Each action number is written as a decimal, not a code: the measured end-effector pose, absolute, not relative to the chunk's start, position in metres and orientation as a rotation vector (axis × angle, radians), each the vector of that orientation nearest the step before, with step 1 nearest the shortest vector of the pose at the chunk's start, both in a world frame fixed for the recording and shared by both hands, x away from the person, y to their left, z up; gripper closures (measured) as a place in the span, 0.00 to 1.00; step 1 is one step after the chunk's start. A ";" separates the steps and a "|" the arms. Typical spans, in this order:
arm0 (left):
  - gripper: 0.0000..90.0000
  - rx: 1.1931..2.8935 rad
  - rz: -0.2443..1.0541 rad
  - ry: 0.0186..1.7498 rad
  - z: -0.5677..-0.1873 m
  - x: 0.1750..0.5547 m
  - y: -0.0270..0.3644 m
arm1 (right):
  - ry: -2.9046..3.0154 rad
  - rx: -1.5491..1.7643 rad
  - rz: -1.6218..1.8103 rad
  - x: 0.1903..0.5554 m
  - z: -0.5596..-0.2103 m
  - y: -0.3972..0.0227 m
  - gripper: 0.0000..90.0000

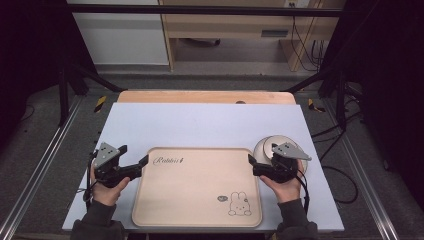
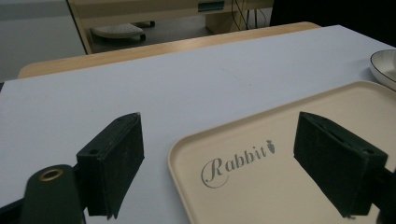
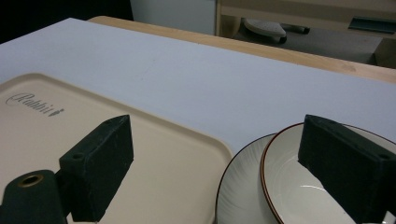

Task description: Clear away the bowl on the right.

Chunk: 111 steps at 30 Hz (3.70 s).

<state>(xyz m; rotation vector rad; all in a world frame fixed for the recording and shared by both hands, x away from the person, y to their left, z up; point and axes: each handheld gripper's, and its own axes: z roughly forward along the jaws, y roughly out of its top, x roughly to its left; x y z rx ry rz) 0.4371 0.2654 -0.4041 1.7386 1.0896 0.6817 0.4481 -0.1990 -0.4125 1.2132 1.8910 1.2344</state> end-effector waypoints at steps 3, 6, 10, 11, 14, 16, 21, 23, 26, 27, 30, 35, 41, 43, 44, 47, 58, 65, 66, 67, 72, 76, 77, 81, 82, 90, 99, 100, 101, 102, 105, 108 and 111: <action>0.18 1.742 0.684 1.087 -0.404 0.437 0.264 | 1.894 1.206 1.229 0.448 -0.413 -0.199 0.11; 0.17 1.748 0.683 1.089 -0.404 0.437 0.264 | 1.893 1.214 1.233 0.447 -0.413 -0.200 0.11; 0.17 1.756 0.681 1.091 -0.406 0.438 0.264 | 1.893 1.218 1.225 0.446 -0.413 -0.201 0.11; 0.17 1.761 0.681 1.091 -0.406 0.438 0.263 | 1.891 1.219 1.221 0.446 -0.413 -0.201 0.11; 0.17 1.764 0.683 1.089 -0.406 0.438 0.263 | 1.892 1.217 1.222 0.447 -0.413 -0.200 0.11; 0.17 1.770 0.682 1.088 -0.407 0.437 0.262 | 1.893 1.218 1.222 0.447 -0.412 -0.201 0.11; 0.17 1.773 0.685 1.085 -0.407 0.438 0.261 | 1.890 1.213 1.227 0.446 -0.410 -0.202 0.12; 0.17 1.771 0.687 1.084 -0.407 0.437 0.261 | 1.886 1.218 1.227 0.446 -0.410 -0.203 0.12; 0.17 1.771 0.687 1.084 -0.407 0.437 0.261 | 1.884 1.224 1.229 0.446 -0.409 -0.204 0.12; 0.17 1.772 0.687 1.084 -0.407 0.437 0.261 | 1.880 1.223 1.220 0.446 -0.408 -0.205 0.12; 0.17 1.773 0.685 1.081 -0.407 0.438 0.260 | 1.859 1.231 1.223 0.445 -0.406 -0.209 0.12; 0.17 1.774 0.684 1.082 -0.407 0.438 0.260 | 1.845 1.254 1.212 0.445 -0.405 -0.213 0.12; 0.17 1.773 0.681 1.086 -0.408 0.438 0.261 | 1.837 1.255 1.198 0.445 -0.404 -0.216 0.13; 0.17 1.774 0.679 1.085 -0.408 0.439 0.260 | 1.834 1.257 1.198 0.445 -0.404 -0.217 0.13; 0.17 1.776 0.680 1.084 -0.408 0.439 0.260 | 1.831 1.258 1.200 0.445 -0.404 -0.218 0.13; 0.17 1.776 0.678 1.084 -0.408 0.439 0.260 | 1.821 1.261 1.199 0.445 -0.402 -0.221 0.13; 0.17 1.781 0.675 1.084 -0.409 0.439 0.260 | 1.794 1.287 1.190 0.444 -0.400 -0.229 0.14; 0.17 1.782 0.676 1.083 -0.410 0.439 0.259 | 1.786 1.293 1.185 0.444 -0.399 -0.235 0.16; 0.17 1.782 0.676 1.083 -0.410 0.439 0.259 | 1.784 1.297 1.183 0.444 -0.399 -0.236 0.16; 0.17 1.784 0.676 1.082 -0.410 0.439 0.259 | 1.782 1.298 1.181 0.444 -0.399 -0.237 0.16; 0.17 1.787 0.675 1.083 -0.410 0.439 0.259 | 1.769 1.309 1.167 0.445 -0.398 -0.241 0.16; 0.17 1.787 0.674 1.084 -0.410 0.439 0.259 | 1.759 1.322 1.157 0.444 -0.398 -0.245 0.17; 0.17 1.787 0.675 1.082 -0.410 0.439 0.259 | 1.753 1.332 1.145 0.445 -0.398 -0.247 0.17; 0.17 1.788 0.676 1.082 -0.411 0.440 0.259 | 1.741 1.347 1.142 0.445 -0.397 -0.251 0.18; 0.17 1.787 0.676 1.083 -0.411 0.440 0.259 | 1.741 1.347 1.142 0.445 -0.397 -0.251 0.18; 0.17 1.789 0.676 1.083 -0.411 0.440 0.258 | 1.733 1.357 1.122 0.447 -0.399 -0.256 0.20; 0.17 1.791 0.673 1.083 -0.412 0.440 0.258 | 1.728 1.368 1.097 0.448 -0.400 -0.262 0.23; 0.17 1.791 0.674 1.083 -0.412 0.440 0.258 | 1.729 1.372 1.095 0.449 -0.400 -0.262 0.23; 0.17 1.791 0.674 1.083 -0.412 0.440 0.258 | 1.729 1.372 1.095 0.449 -0.400 -0.262 0.23; 0.17 1.792 0.673 1.083 -0.412 0.440 0.258 | 1.729 1.374 1.096 0.449 -0.401 -0.263 0.23; 0.17 1.797 0.672 1.081 -0.412 0.441 0.257 | 1.738 1.365 1.087 0.451 -0.402 -0.265 0.22; 0.17 1.801 0.673 1.080 -0.413 0.441 0.257 | 1.739 1.364 1.076 0.451 -0.402 -0.265 0.23; 0.17 1.802 0.673 1.080 -0.413 0.441 0.257 | 1.735 1.369 1.079 0.453 -0.402 -0.266 0.23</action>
